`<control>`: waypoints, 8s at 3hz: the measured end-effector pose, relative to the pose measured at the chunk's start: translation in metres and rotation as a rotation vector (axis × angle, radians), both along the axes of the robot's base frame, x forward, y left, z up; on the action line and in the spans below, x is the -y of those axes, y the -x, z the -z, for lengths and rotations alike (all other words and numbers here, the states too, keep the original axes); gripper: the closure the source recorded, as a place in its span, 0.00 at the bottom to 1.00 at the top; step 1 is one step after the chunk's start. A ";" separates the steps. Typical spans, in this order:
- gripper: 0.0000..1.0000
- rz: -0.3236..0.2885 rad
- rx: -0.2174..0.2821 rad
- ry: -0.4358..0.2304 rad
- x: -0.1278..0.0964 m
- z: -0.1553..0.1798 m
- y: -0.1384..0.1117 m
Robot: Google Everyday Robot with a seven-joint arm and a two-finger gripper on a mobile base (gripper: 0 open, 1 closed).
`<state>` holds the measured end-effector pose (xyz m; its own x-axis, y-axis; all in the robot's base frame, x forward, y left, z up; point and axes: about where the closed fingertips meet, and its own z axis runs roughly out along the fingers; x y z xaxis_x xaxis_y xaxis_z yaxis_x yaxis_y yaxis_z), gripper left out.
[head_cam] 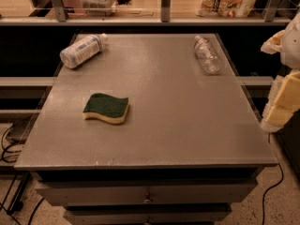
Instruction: Move water bottle near blue plastic bottle
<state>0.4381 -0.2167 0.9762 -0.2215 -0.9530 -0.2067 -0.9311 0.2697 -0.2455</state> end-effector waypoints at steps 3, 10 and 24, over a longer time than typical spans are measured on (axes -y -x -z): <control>0.00 0.172 0.105 -0.129 0.015 0.000 -0.039; 0.00 0.379 0.227 -0.449 -0.027 0.073 -0.214; 0.82 -0.017 0.071 -0.789 -0.286 0.095 -0.252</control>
Offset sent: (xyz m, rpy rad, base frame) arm 0.0341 -0.0166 -0.0064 0.1333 -0.0917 -0.2072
